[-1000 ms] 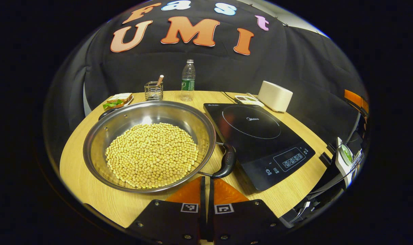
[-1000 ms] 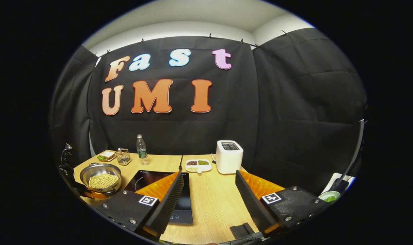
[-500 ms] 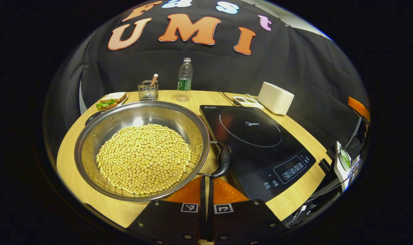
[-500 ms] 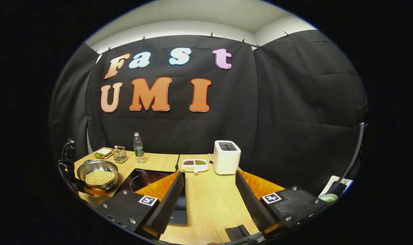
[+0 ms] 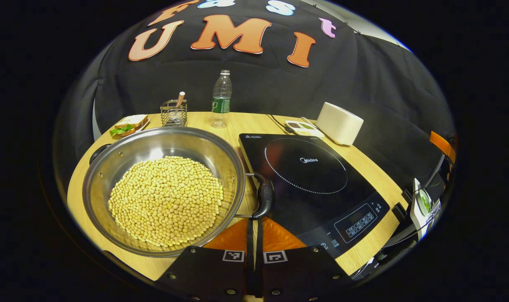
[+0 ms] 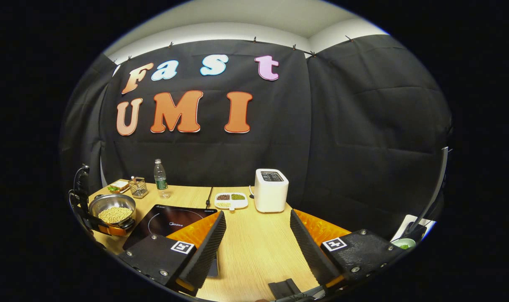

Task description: First push the handle of the pot to place it horizontally, then grasp the pot with both hands and set it on the induction cooktop.

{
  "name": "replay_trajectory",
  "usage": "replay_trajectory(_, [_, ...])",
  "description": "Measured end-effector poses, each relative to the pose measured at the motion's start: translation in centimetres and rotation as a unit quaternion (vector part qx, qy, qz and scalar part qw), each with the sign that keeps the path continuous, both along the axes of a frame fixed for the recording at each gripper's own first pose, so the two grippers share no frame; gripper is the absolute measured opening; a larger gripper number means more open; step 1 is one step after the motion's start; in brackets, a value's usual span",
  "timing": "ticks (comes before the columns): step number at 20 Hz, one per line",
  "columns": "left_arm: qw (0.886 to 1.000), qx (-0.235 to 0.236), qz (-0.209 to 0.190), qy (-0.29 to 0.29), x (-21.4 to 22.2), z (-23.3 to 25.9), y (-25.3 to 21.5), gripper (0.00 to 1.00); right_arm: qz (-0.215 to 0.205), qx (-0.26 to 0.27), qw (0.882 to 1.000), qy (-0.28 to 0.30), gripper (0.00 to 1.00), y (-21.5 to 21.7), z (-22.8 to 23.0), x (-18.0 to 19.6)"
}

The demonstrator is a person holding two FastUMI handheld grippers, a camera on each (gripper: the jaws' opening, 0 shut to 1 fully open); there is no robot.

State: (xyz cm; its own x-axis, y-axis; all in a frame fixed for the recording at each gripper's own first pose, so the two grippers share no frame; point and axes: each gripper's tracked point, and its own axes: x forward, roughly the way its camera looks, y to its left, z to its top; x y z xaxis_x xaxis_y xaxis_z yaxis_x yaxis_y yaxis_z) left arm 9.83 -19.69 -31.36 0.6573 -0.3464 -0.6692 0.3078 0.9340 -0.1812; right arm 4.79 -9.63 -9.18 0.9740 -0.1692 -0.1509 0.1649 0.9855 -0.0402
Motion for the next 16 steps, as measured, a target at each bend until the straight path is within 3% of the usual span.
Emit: replay_trajectory(16, [1.000,-0.007,0.006,-0.009,3.7,-0.1,-1.4,0.02,-0.013,-0.001,1.000,0.022,0.95,-1.4,-2.3,1.5])
